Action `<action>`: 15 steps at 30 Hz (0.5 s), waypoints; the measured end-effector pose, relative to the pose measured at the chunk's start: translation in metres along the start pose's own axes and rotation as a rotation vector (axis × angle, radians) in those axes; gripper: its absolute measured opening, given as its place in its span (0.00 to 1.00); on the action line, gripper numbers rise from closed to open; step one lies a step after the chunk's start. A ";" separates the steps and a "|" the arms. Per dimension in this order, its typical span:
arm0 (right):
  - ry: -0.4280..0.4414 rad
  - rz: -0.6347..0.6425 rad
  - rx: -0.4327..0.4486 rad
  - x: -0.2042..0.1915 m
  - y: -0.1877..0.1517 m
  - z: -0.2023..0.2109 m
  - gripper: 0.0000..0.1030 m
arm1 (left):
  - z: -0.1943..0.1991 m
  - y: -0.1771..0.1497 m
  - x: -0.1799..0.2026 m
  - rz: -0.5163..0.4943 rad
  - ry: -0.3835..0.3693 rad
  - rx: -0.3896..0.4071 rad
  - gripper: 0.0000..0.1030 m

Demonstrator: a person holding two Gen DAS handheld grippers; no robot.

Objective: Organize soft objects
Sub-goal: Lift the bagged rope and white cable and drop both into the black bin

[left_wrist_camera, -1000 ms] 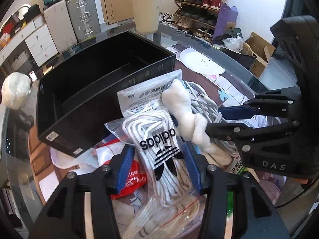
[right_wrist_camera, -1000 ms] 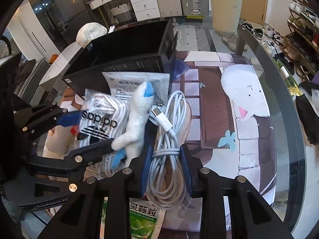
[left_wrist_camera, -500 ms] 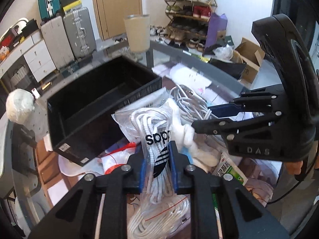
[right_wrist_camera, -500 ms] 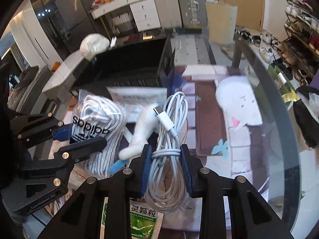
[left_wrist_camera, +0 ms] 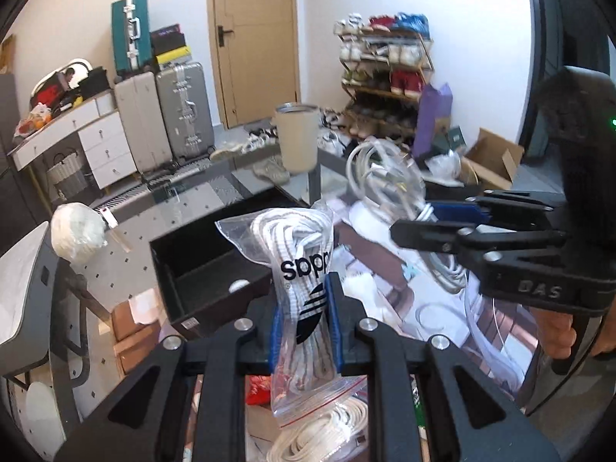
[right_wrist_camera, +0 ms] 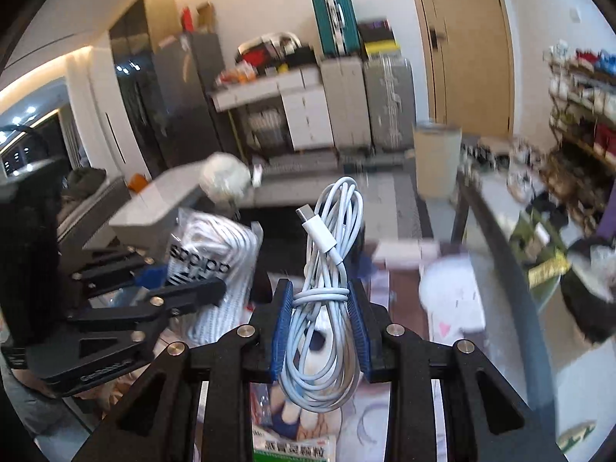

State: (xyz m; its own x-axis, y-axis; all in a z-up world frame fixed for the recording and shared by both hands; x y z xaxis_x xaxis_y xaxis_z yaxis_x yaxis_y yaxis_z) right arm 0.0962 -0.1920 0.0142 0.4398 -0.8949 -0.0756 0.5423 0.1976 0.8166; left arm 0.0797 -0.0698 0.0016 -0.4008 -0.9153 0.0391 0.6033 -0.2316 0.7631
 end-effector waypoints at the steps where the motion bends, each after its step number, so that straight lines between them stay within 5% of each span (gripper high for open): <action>1: -0.001 0.008 0.021 -0.003 0.003 0.004 0.28 | 0.002 0.002 -0.001 0.006 0.003 0.013 0.17; 15: 0.013 0.129 0.218 -0.049 0.067 0.002 0.28 | 0.015 0.034 -0.042 0.041 0.026 0.230 0.18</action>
State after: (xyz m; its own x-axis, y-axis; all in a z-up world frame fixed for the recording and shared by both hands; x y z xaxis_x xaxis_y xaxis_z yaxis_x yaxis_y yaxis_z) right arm 0.1095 -0.1359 0.0741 0.5058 -0.8621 0.0313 0.3143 0.2180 0.9240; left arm 0.1064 -0.0342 0.0356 -0.3596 -0.9312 0.0591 0.4450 -0.1155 0.8881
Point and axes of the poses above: each gripper's, at about its wrist camera, not at the fingertips, and z roughly against the way its jaws point, x to its right, y to its top, the point moved 3 cm from there along -z, roughly the way its jaws point, and after that the axes turned 4 degrees about z, right-handed, at the moved point
